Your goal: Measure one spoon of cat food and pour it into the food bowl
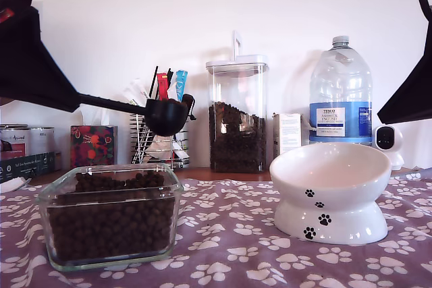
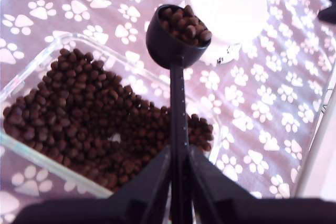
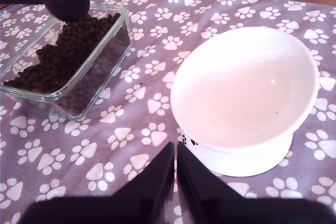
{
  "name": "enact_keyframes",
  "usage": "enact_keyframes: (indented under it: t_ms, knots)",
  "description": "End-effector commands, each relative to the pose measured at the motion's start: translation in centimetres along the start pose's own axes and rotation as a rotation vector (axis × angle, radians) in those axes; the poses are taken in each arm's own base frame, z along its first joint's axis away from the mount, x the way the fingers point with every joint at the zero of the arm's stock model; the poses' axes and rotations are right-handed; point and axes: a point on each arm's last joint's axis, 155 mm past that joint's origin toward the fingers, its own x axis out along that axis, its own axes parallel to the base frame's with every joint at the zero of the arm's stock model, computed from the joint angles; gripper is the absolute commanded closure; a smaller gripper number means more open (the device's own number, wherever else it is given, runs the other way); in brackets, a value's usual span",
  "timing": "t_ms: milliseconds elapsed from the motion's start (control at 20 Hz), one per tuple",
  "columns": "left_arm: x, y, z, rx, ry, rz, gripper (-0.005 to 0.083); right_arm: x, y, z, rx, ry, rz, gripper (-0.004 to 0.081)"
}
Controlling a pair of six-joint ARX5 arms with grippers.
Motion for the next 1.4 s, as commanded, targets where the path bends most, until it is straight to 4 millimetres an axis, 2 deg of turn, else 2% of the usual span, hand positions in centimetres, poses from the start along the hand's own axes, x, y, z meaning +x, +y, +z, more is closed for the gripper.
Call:
enact_keyframes:
  t_ms: [0,600,900,1350]
  knots:
    - [0.4,-0.6,0.0,0.008,-0.008,-0.02,0.0797,0.0,-0.1,0.0,0.001,-0.002,-0.003,0.0783]
    - [2.5,-4.9,4.6,0.109,-0.125,-0.05,0.0797,0.0,0.4,0.1,0.007,-0.004,0.022,0.0783]
    - [3.5,-5.9,6.6,0.139,-0.149,-0.053,0.0797,0.0,1.0,0.4,0.006,-0.015,0.055,0.0783]
    - [8.3,-6.4,9.2,0.207,-0.095,-0.057,0.0797,0.0,1.4,0.5,0.005,-0.017,0.076,0.0783]
